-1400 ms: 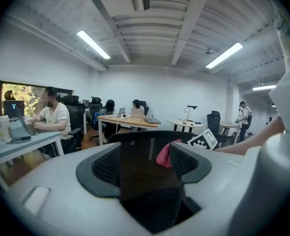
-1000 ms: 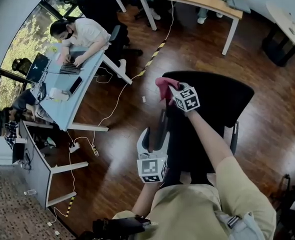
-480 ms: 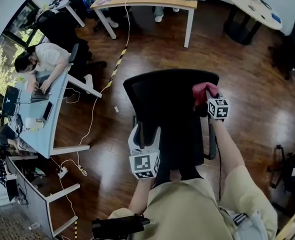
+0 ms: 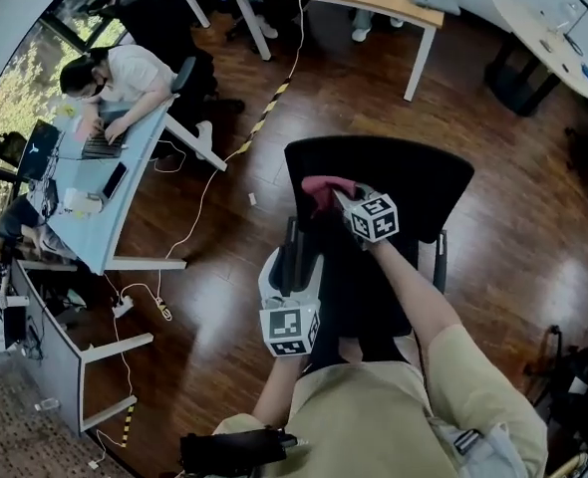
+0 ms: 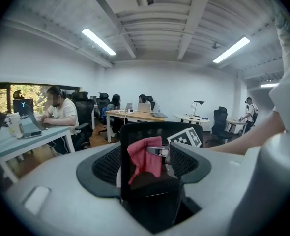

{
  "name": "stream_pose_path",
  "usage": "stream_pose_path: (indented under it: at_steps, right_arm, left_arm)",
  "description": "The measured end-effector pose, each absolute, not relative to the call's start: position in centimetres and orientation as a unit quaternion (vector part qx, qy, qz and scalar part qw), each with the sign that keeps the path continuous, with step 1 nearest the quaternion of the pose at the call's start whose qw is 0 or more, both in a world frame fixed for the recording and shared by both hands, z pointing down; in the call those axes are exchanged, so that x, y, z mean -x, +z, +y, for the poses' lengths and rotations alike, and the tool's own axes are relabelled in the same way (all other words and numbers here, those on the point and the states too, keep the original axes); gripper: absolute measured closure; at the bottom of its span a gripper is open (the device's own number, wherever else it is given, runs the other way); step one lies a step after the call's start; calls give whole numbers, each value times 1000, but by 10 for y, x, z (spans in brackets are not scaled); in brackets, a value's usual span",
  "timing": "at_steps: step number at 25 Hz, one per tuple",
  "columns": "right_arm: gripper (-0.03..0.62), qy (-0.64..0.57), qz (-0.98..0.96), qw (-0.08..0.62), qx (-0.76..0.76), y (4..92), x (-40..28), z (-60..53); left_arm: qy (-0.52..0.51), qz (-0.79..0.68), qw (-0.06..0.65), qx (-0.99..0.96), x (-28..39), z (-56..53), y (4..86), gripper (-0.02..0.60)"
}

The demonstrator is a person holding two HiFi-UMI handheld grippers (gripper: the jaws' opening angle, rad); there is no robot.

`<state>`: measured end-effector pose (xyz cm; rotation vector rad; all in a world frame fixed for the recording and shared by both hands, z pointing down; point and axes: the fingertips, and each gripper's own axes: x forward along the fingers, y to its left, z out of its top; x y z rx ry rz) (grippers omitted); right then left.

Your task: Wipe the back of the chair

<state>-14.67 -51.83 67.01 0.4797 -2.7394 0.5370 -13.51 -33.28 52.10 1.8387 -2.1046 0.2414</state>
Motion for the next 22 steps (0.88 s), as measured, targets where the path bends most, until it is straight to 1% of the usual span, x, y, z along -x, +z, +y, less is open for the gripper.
stream_pose_path:
  at_steps: [2, 4, 6, 7, 9, 11, 16, 18, 20, 22]
  right_arm:
    - [574, 187, -958, 158, -147, 667, 193, -513]
    - [572, 176, -959, 176, -138, 669, 222, -512]
    - [572, 167, -954, 198, -152, 678, 226, -519]
    - [574, 164, -950, 206, -169, 682, 218, -526]
    - [574, 160, -939, 216, -213, 690, 183, -544]
    - [574, 164, -923, 220, -268, 699, 129, -563]
    - [574, 202, -848, 228, -434, 713, -49, -605]
    - [572, 211, -825, 230, -471, 712, -110, -614]
    - [574, 196, -825, 241, -472, 710, -137, -616]
    - [574, 185, -819, 251, -481, 711, -139, -613]
  left_arm:
    - [87, -754, 174, -627, 152, -319, 524, 302]
    - [88, -764, 181, -613, 167, -305, 527, 307]
    - [90, -768, 186, -607, 178, -298, 530, 310]
    - [91, -767, 186, -608, 181, -298, 530, 310]
    - [89, -760, 183, -617, 181, -305, 531, 310]
    - [85, -749, 178, -632, 174, -317, 530, 310]
    - [74, -714, 166, -676, 142, -357, 523, 310]
    - [69, -702, 160, -690, 123, -369, 517, 310]
    - [67, -694, 156, -699, 109, -376, 513, 310]
    - [68, -692, 157, -702, 103, -376, 513, 310]
